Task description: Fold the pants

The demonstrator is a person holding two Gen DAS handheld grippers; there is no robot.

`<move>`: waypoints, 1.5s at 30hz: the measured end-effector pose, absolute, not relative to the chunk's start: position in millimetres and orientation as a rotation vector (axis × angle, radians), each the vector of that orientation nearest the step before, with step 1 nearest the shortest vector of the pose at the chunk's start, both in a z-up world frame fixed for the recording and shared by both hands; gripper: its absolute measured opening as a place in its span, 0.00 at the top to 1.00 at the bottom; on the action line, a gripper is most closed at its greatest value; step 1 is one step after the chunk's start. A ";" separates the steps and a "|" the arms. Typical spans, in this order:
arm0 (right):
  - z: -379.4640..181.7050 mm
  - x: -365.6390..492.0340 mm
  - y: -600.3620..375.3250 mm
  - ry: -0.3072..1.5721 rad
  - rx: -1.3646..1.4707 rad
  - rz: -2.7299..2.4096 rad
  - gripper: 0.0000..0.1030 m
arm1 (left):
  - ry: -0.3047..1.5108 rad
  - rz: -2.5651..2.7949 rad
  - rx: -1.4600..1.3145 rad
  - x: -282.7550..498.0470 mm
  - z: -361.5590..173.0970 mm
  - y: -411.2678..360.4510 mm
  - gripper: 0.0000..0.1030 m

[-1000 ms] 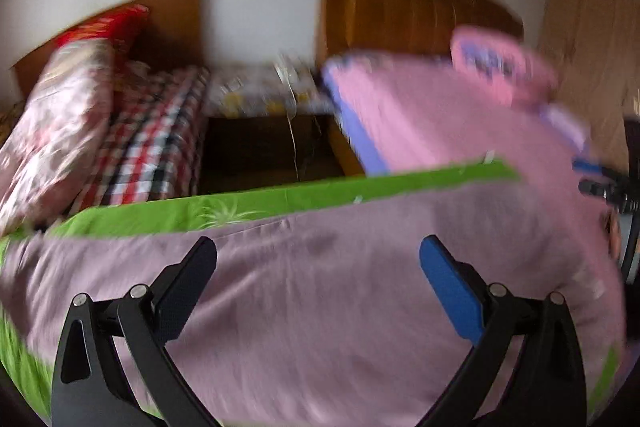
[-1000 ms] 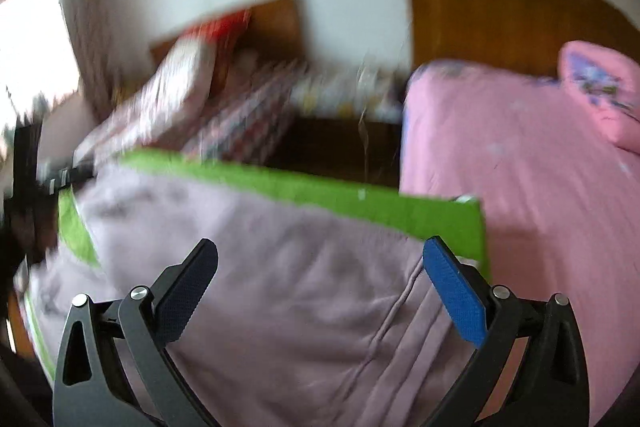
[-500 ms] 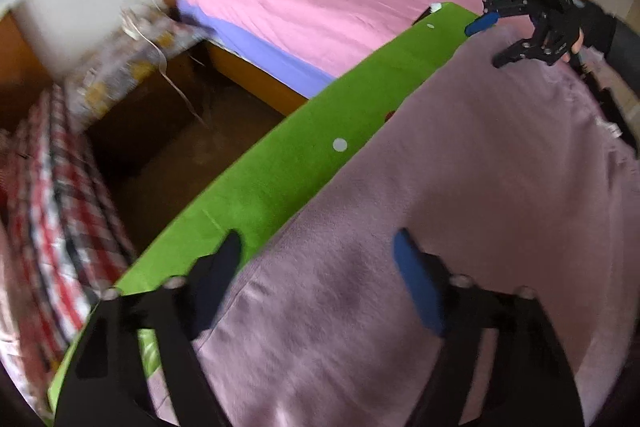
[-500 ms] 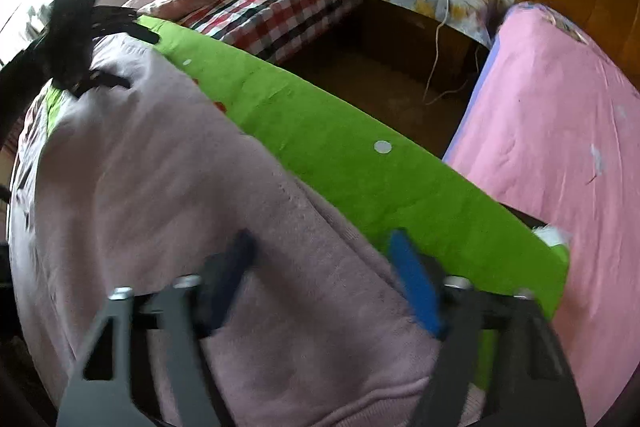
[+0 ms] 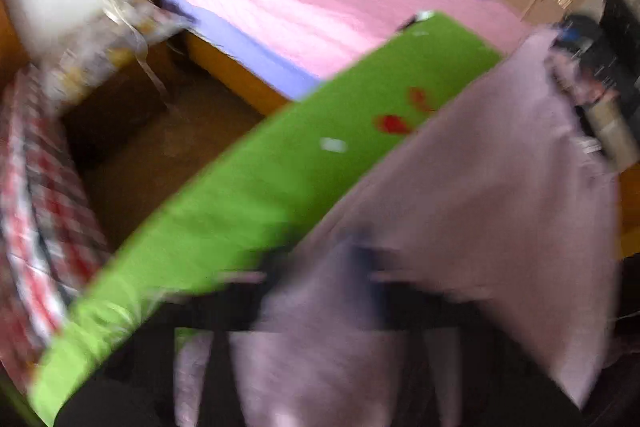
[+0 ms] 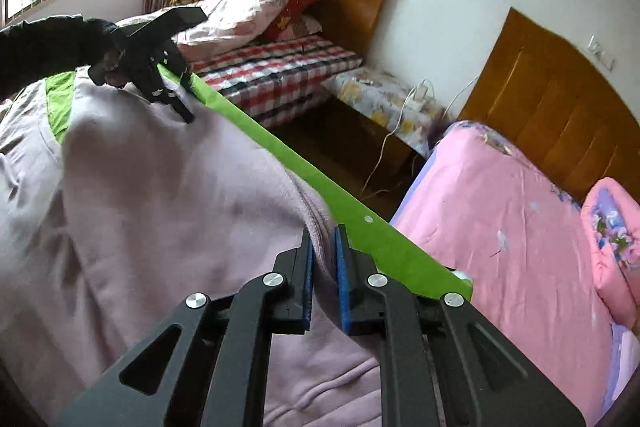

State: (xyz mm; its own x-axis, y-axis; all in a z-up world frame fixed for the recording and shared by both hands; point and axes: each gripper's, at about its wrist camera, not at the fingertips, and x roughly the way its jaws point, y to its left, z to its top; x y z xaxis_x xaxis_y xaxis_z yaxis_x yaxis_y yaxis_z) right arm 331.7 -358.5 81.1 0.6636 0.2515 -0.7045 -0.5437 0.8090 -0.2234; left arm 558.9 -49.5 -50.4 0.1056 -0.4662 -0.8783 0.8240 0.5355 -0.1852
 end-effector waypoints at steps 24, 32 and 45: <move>44.5 26.7 -344.4 0.691 -0.285 0.332 0.88 | 0.565 -0.709 0.647 91.4 -20.6 -15.7 0.94; 27.2 -2.1 -352.2 0.732 -0.089 0.345 0.27 | 0.612 -0.671 0.409 91.7 -28.4 -0.3 0.61; 6.7 -18.8 -455.8 0.640 0.701 0.099 0.47 | 0.693 -0.506 -0.136 101.6 -10.3 72.8 0.10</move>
State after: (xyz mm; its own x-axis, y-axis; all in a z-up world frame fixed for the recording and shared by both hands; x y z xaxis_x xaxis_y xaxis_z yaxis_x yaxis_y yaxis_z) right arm -18.8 -455.8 6.7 0.8057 0.2927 -0.5149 0.1228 0.7680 0.6286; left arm 101.6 72.8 -10.3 0.6548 -0.4887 -0.5765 0.4000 0.8713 -0.2843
